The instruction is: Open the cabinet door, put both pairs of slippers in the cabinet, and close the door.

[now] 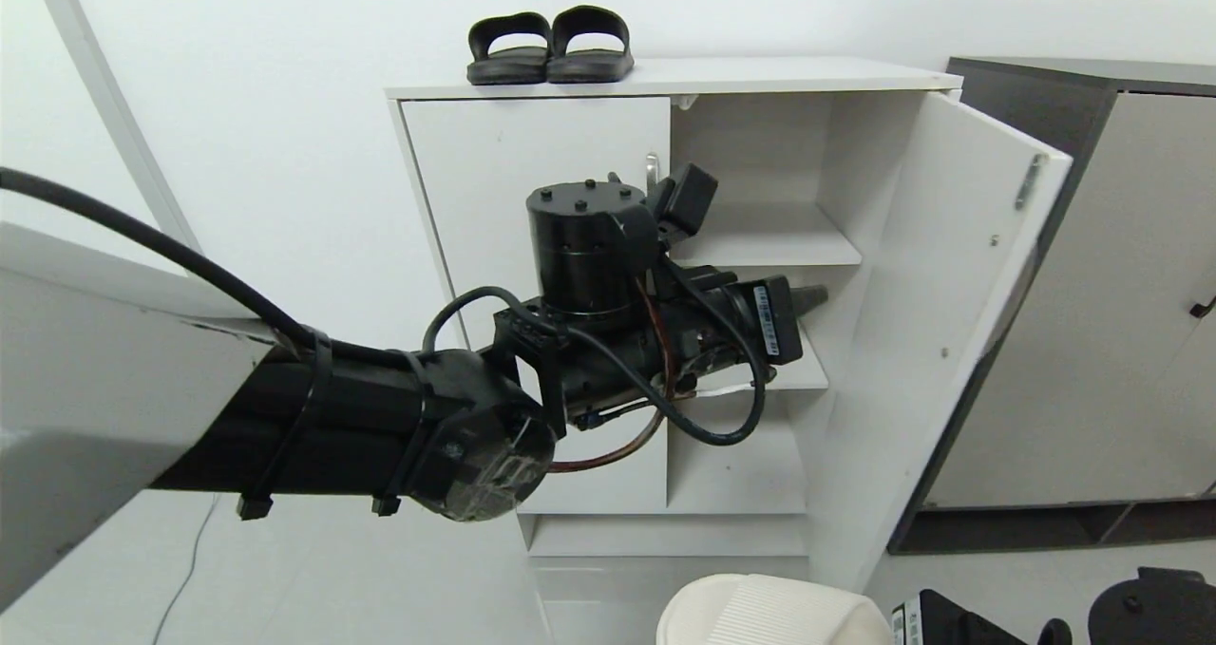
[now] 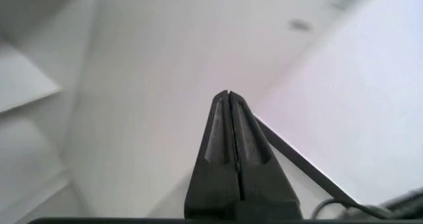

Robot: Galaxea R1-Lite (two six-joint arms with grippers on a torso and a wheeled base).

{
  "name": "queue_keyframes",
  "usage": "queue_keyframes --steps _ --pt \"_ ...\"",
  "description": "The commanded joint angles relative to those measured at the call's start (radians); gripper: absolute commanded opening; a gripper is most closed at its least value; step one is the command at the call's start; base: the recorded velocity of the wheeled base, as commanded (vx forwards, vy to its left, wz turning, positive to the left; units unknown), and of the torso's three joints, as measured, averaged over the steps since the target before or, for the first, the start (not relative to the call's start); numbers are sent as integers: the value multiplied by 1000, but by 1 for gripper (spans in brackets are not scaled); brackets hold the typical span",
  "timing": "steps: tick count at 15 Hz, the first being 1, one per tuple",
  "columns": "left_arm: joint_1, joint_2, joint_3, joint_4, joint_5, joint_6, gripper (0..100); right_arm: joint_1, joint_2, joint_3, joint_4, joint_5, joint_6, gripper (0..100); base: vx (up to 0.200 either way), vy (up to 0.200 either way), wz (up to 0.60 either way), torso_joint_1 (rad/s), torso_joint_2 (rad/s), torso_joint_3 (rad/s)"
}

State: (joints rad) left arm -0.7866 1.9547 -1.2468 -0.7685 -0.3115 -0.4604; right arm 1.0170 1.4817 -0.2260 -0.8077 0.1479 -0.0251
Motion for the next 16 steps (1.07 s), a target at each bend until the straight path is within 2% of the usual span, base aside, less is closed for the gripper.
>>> queue_keyframes --steps 1,3,7,8,9,11,12,13,14,15,16 --pt "26 -10 13 0 5 34 0 -5 23 -1 -2 -1 1 0 0 0 0 0 0 0" --pt "61 -63 75 -2 9 89 0 -41 40 -10 -4 -1 1 0 0 0 0 0 0 0" --pt "147 -273 241 6 11 95 0 -87 55 -47 -4 -14 2 0 0 0 0 0 0 0" --pt "171 -344 311 18 12 103 0 -98 61 -58 -4 -45 4 0 0 0 0 0 0 0" --pt "222 -508 446 72 12 141 0 -133 100 -121 -4 -128 27 0 0 0 0 0 0 0" --pt "274 -720 555 176 29 163 0 -169 170 -222 -4 -248 132 0 0 0 0 0 0 0" --pt "299 -855 610 282 80 190 0 -172 213 -283 -4 -335 203 0 0 0 0 0 0 0" --pt "306 -984 656 391 157 246 0 -176 247 -325 -4 -410 226 0 0 0 0 0 0 0" --pt "308 -1025 673 426 181 267 0 -178 258 -334 -2 -432 226 0 0 0 0 0 0 0" --pt "310 -1198 727 546 278 345 0 -179 299 -363 -4 -519 226 0 0 0 0 0 0 0" --pt "310 -1271 751 594 319 384 0 -184 316 -381 -4 -554 228 0 0 0 0 0 0 0"
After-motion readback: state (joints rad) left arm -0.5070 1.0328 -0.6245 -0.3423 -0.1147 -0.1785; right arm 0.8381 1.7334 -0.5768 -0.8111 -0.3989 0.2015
